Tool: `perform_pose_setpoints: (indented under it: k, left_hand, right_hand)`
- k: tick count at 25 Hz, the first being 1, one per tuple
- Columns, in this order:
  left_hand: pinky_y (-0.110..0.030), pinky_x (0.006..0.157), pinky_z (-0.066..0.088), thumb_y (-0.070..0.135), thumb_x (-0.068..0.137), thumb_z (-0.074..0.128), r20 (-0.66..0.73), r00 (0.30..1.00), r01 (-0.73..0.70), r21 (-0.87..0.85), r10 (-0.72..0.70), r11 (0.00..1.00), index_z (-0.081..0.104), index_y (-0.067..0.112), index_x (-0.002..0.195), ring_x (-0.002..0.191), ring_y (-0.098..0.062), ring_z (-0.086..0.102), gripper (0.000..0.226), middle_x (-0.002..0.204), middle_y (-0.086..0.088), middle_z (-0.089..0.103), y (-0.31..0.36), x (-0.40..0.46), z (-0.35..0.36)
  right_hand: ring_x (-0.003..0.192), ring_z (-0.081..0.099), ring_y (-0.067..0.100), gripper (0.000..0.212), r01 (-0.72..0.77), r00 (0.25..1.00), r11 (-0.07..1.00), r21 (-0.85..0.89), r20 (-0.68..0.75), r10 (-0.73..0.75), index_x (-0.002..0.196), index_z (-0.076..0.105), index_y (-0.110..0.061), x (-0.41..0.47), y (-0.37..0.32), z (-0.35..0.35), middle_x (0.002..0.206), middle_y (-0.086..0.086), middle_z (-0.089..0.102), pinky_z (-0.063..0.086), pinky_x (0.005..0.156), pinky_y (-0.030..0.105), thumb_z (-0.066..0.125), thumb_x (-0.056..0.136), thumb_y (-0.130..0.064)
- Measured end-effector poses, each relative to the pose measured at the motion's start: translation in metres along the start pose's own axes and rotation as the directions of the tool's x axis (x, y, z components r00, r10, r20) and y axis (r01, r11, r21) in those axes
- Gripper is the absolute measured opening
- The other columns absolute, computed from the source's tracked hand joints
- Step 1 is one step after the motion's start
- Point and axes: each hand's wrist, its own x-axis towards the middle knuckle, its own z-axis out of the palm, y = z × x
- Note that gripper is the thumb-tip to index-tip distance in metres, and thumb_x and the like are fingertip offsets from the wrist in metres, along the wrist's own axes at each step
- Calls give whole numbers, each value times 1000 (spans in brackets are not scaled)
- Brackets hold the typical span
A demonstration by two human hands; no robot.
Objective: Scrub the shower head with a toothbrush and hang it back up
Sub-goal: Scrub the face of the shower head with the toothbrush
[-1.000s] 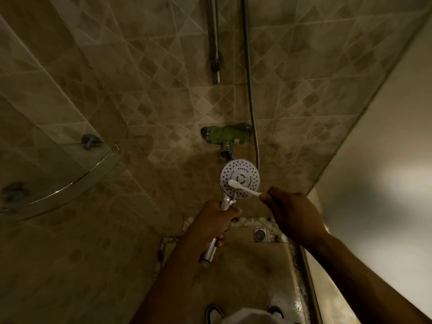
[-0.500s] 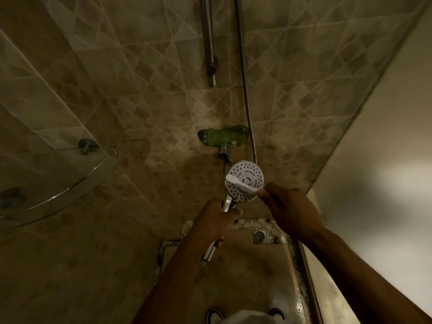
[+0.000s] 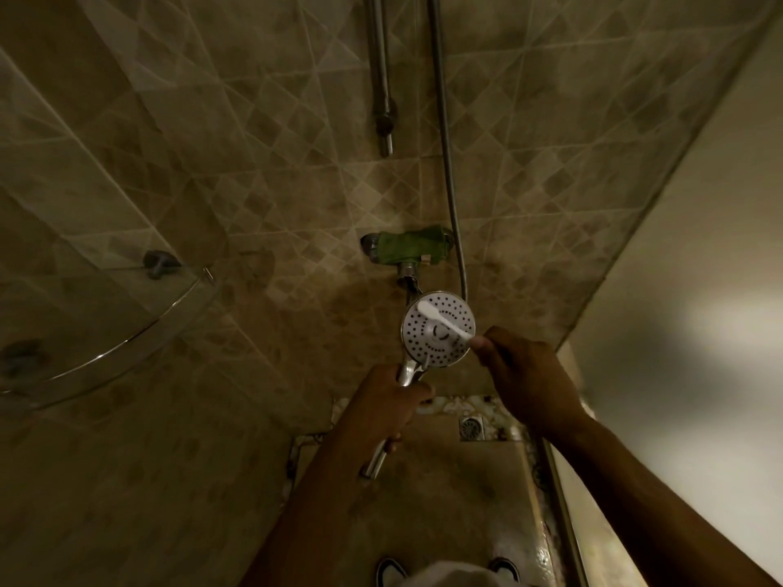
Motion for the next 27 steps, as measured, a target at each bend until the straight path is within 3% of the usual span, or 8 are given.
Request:
perform_pose_setpoints:
  k: [3,7,11,15,20,24,27]
  left_hand:
    - [-20,40,31,20,94,64,23,1000,20,-51,-18,999,59,10,92,37,-15,33,11,56,-6,40,2,-3,1]
    - [-20,40,30,14,93,63,16,1000,25,-72,-24,997,57,10,84,36,-15,32,11,55,-7,40,3,0,1]
    - [-19,41,29,17,93,64,50,998,45,-67,-42,997,58,12,83,36,-14,31,13,52,-4,41,4,-4,-2]
    - [-23,43,26,18,94,63,104,993,71,-128,-58,989,55,15,78,38,-14,29,19,50,-1,40,3,-5,-8]
    - [-22,43,26,19,95,62,119,991,85,-149,-68,985,57,14,77,39,-13,29,19,50,0,39,3,-7,-10]
    - [-21,42,27,21,95,62,143,987,102,-186,-75,977,57,15,76,36,-12,27,21,51,0,38,0,-3,-16]
    - [-21,41,27,22,94,64,149,985,115,-207,-85,972,56,15,75,36,-12,27,21,51,0,37,-2,0,-18]
  right_hand:
    - [45,49,4,31,-110,990,994,28,-85,112,76,53,-33,6,1,-4,55,-6,55,32,45,22,39,97,-52]
    - [42,48,5,30,-74,996,997,18,-55,75,73,49,-38,-2,-4,5,53,-6,54,36,42,22,37,96,-54]
    - [46,52,12,34,-143,983,988,50,-112,148,76,55,-29,2,3,-6,56,-3,57,38,45,24,40,99,-49]
    - [47,53,10,29,-104,994,994,-11,-31,104,78,56,-29,-14,6,-1,55,-5,56,36,44,23,44,100,-44]
    - [44,54,12,28,-136,987,991,10,-86,136,80,56,-30,-15,10,-4,54,-3,57,42,42,29,42,100,-44]
    - [48,58,6,30,-107,994,994,-8,38,107,84,58,-30,-30,9,8,58,-4,62,49,46,30,41,98,-50]
    - [45,56,8,32,-111,993,994,9,-45,111,81,58,-30,-24,10,3,55,-3,59,49,46,36,39,96,-51]
